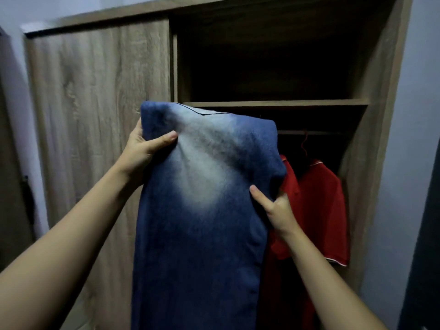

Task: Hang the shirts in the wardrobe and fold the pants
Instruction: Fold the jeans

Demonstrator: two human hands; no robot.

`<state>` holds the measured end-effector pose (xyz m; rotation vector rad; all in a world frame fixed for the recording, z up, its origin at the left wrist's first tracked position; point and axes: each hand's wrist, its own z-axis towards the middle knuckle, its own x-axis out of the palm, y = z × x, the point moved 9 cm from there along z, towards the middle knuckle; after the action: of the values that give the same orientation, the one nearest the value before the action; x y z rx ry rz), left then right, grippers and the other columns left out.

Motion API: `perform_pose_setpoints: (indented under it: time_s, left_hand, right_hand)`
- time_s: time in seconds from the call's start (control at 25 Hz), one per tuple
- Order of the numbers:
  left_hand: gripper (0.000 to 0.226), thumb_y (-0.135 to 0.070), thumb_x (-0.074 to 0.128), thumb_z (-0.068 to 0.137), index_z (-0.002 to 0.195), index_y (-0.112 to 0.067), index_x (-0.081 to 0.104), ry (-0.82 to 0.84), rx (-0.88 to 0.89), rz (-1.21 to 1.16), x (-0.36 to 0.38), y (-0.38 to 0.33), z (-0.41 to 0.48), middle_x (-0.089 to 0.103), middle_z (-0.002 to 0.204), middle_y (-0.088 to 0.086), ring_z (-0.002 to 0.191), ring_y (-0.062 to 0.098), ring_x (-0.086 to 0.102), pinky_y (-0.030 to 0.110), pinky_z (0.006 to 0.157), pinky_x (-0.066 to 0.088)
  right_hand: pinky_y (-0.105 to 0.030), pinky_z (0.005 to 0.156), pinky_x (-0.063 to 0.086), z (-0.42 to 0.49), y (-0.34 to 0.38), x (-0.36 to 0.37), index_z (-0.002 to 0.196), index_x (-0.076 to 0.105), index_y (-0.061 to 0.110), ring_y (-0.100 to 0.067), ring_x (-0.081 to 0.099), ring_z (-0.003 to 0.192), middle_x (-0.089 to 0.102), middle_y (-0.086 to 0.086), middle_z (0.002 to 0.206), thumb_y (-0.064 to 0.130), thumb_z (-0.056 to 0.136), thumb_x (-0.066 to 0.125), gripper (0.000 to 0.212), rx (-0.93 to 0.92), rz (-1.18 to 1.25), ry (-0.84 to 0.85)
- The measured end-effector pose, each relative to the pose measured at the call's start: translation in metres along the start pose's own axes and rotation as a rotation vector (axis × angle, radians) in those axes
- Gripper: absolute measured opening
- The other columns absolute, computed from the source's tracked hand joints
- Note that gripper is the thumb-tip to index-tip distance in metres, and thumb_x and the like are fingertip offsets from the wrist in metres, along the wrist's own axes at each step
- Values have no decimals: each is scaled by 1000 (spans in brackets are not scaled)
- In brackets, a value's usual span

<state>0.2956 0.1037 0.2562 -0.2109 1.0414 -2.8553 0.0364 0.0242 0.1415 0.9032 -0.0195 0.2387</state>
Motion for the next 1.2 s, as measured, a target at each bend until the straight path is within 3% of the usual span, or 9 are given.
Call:
perform_pose_setpoints:
  time_s: [0.04, 0.16, 0.24, 0.44, 0.6, 0.76, 0.92, 1.08, 1.2]
  left_hand:
    - [33, 4, 59, 84, 105, -21, 56, -9, -7, -14, -3, 2, 0, 72, 90, -7, 87, 9, 68, 23, 74, 55]
    - [33, 4, 59, 83, 104, -21, 56, -31, -34, -20, -9, 9, -2, 72, 87, -7, 82, 7, 68, 21, 72, 55]
    - [33, 2, 59, 84, 107, -20, 55, -64, -70, -12, -16, 18, -3, 72, 88, -8, 82, 6, 68, 20, 71, 54]
    - [35, -19, 46, 98, 131, -26, 37, 131, -236, 262, -16, 48, -1, 57, 117, -10, 103, -1, 58, 11, 79, 49]
    - [46, -30, 41, 99, 143, -25, 26, 283, -408, 438, -27, 98, -13, 46, 132, -9, 116, 0, 46, 21, 96, 40]
    - [48, -29, 54, 94, 136, -10, 40, 143, -528, 354, -36, 103, 6, 60, 119, 6, 98, 11, 61, 25, 77, 49]
    - [36, -45, 51, 83, 84, -19, 77, 124, -658, -197, -7, 106, -14, 74, 78, 0, 67, 11, 70, 20, 55, 54]
    - [56, -20, 71, 74, 126, -9, 54, 72, -746, -132, -15, 166, -66, 64, 120, 16, 95, 22, 66, 31, 76, 56]
    - [60, -15, 65, 83, 136, 1, 40, -27, -781, -125, -22, 180, -55, 56, 119, 20, 87, 22, 62, 27, 62, 55]
  right_hand:
    - [-13, 79, 51, 1, -3, 4, 97, 66, 20, 1, 67, 90, 73, 12, 95, 10, 79, 68, 20, 24, 67, 27]
    - [-34, 99, 46, 1, -22, 21, 121, 61, 12, -18, 62, 114, 66, -4, 121, 48, 56, 82, 78, 195, 186, 178]
    - [-39, 103, 43, 1, -24, 26, 128, 55, 10, -22, 59, 118, 63, -6, 126, 52, 50, 84, 93, 224, 218, 198]
    - [-25, 84, 55, 4, -28, 25, 119, 60, 12, -13, 67, 99, 70, 0, 110, 19, 87, 59, 33, 268, 270, 131]
    - [-21, 65, 57, -4, -32, 22, 103, 65, 14, -10, 71, 80, 75, 5, 86, 18, 91, 54, 17, 349, 196, 155]
    - [-23, 61, 57, 12, -26, 18, 109, 65, 10, -15, 71, 78, 74, -5, 93, 23, 92, 54, 24, 401, 240, 94]
    - [-25, 54, 53, 31, -39, 12, 100, 65, 8, -19, 71, 64, 74, -9, 77, 34, 94, 48, 31, 624, 334, 15]
    - [-33, 65, 48, 21, -60, 0, 91, 63, 8, -19, 71, 58, 73, -8, 66, 32, 95, 44, 31, 703, 315, -12]
    - [-29, 63, 57, 5, -51, 0, 85, 72, 6, -21, 72, 68, 74, -10, 75, 25, 76, 65, 22, 680, 282, 136]
